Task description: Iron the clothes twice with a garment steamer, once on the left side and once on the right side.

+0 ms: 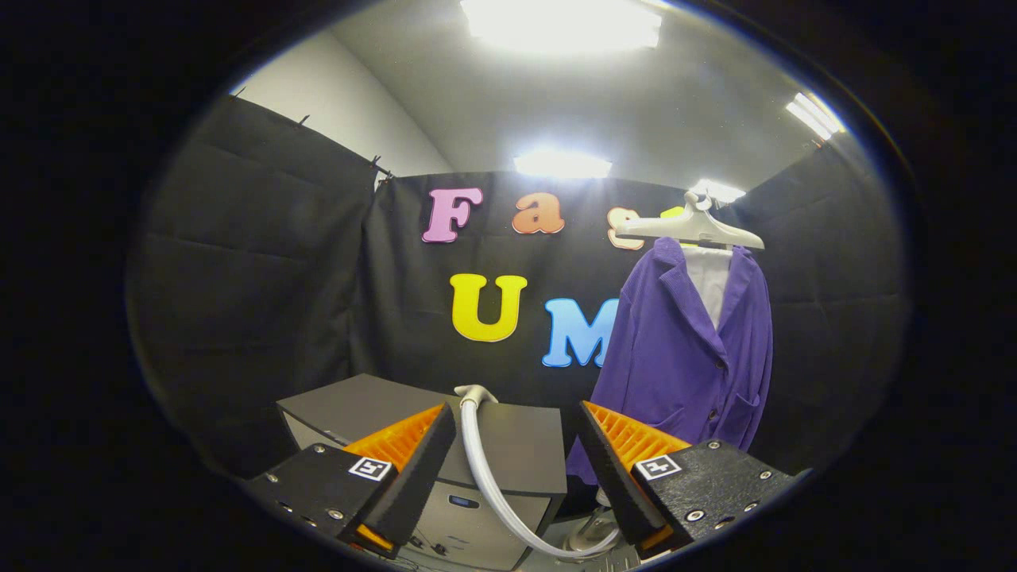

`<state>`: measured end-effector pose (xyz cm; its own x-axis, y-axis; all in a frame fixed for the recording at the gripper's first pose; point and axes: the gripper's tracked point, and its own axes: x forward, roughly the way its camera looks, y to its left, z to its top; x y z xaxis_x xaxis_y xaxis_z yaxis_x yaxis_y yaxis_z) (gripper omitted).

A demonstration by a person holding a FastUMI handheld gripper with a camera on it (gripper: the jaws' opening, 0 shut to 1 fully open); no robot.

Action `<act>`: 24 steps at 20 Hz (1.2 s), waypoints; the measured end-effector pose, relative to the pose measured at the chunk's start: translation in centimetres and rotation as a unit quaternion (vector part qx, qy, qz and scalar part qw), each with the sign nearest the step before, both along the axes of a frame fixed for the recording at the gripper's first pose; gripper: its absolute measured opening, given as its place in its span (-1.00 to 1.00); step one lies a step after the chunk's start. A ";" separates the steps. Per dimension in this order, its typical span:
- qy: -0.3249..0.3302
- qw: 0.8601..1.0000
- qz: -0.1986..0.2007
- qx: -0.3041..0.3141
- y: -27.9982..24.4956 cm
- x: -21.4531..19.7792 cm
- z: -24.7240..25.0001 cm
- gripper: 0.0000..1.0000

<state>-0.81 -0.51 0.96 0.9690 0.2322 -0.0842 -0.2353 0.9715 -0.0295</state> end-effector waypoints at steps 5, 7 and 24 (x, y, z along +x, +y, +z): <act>0.034 0.998 0.059 0.011 0.9 -0.6 0.5 0.90; 0.038 0.997 0.065 0.013 1.5 0.0 1.2 0.89; 0.230 0.965 -0.024 0.126 10.1 22.6 -4.0 0.91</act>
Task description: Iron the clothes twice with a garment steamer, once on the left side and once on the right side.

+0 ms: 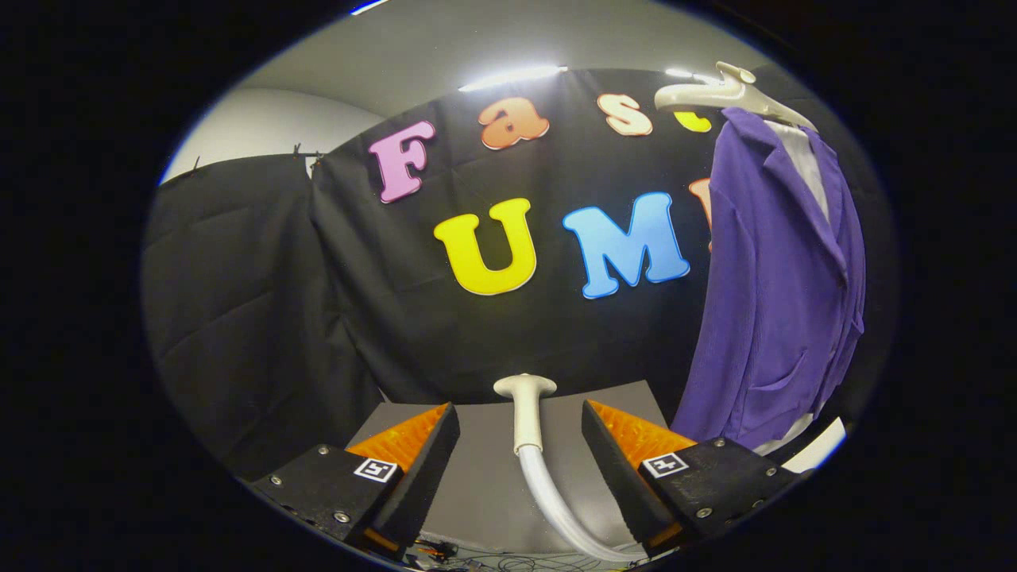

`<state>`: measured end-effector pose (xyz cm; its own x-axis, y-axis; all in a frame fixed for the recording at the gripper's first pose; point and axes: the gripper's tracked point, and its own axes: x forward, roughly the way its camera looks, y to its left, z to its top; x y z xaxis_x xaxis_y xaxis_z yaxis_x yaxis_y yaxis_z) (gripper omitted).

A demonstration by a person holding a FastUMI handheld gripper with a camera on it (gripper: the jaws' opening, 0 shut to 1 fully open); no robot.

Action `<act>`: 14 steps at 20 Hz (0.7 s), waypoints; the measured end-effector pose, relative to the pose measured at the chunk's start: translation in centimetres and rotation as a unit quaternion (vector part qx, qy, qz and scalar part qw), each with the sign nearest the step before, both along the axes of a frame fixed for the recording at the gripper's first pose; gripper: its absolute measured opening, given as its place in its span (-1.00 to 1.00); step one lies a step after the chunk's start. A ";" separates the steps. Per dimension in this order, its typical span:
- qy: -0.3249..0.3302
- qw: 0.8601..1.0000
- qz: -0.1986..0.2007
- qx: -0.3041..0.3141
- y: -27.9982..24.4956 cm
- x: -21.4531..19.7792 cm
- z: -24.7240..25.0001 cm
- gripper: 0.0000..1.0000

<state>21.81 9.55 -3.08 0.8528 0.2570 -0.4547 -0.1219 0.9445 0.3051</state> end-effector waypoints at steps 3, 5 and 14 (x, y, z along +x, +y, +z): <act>0.058 0.998 -0.006 -0.017 1.4 3.9 -3.6 0.89; 0.093 0.995 -0.007 -0.040 1.8 6.2 -5.7 0.89; 0.234 0.972 -0.028 -0.018 3.9 11.3 -13.3 0.75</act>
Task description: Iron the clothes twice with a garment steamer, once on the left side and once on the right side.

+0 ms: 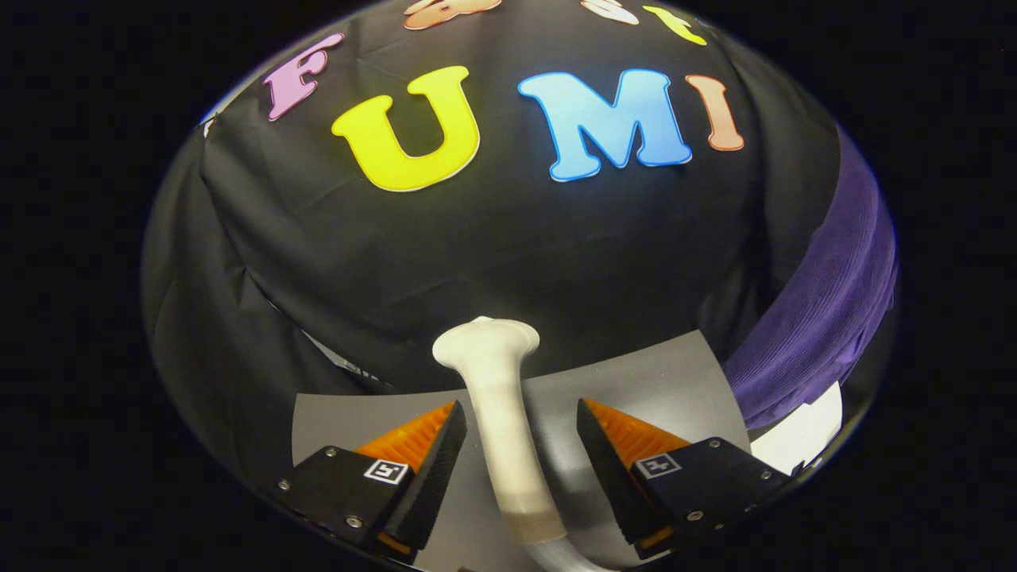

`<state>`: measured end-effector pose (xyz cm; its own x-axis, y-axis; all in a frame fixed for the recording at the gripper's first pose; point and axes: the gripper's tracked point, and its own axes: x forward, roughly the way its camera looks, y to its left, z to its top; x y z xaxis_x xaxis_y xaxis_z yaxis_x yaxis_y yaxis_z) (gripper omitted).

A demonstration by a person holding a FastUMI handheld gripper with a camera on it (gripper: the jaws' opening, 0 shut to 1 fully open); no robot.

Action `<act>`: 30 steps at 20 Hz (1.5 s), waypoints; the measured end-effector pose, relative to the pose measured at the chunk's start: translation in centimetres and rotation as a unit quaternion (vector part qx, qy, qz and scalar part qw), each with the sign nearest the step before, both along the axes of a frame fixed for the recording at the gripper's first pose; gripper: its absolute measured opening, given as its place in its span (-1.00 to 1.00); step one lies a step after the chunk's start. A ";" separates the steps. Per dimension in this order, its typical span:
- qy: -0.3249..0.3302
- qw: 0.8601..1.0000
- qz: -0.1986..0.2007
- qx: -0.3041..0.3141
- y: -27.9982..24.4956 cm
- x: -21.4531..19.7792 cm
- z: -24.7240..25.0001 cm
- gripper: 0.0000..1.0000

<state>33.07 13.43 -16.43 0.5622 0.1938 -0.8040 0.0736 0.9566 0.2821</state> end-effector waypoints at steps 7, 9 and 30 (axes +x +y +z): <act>0.031 0.999 0.018 -0.013 1.8 0.8 -3.6 0.49; 0.030 0.999 0.020 -0.023 1.5 1.0 -3.6 0.25; -0.169 0.984 0.037 -0.036 1.4 -1.6 2.1 -0.30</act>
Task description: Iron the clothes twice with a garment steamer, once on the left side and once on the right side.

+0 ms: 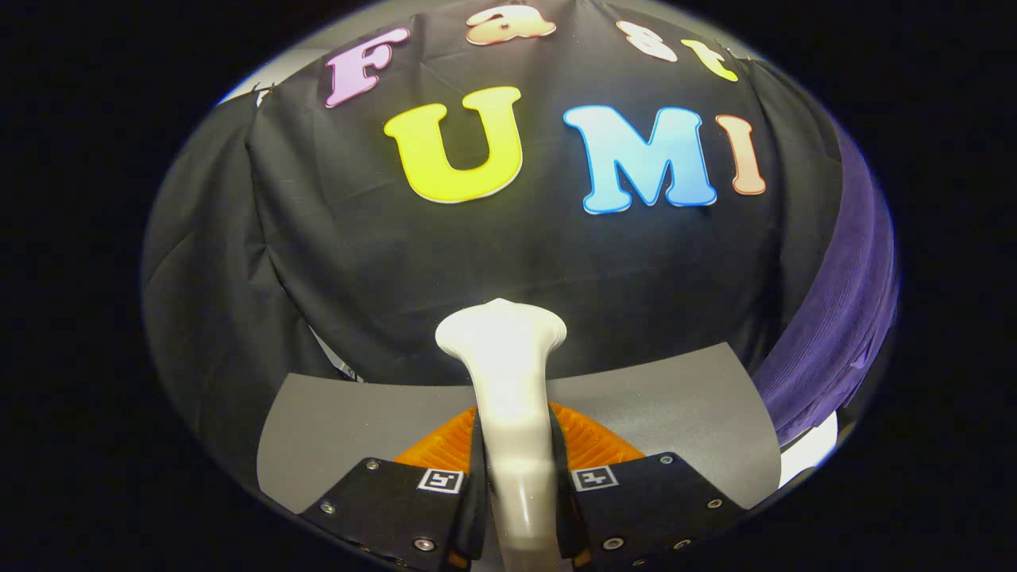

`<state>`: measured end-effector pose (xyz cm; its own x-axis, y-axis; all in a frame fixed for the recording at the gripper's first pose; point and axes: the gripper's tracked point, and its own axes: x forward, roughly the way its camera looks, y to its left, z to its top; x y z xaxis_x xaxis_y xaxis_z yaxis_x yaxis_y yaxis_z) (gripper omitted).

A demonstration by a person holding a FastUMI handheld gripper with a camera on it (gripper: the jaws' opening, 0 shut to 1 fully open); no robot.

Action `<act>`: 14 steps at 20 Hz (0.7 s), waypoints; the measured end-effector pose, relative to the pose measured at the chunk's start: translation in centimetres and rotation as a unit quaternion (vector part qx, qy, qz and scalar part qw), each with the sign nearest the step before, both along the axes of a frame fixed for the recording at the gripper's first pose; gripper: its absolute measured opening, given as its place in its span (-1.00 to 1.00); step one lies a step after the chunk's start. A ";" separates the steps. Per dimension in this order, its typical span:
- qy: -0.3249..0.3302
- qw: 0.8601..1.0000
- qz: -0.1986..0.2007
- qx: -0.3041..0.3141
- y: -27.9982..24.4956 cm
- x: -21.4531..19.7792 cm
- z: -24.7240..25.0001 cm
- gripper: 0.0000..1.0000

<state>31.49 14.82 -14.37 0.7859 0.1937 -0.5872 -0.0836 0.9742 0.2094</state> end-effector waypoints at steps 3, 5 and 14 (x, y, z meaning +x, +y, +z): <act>-0.055 0.998 0.016 0.040 0.0 -1.5 2.9 -0.31; -0.090 0.995 0.007 0.041 -1.5 -2.6 4.4 -0.31; -0.182 0.983 0.002 0.009 -7.0 -8.2 9.0 -0.31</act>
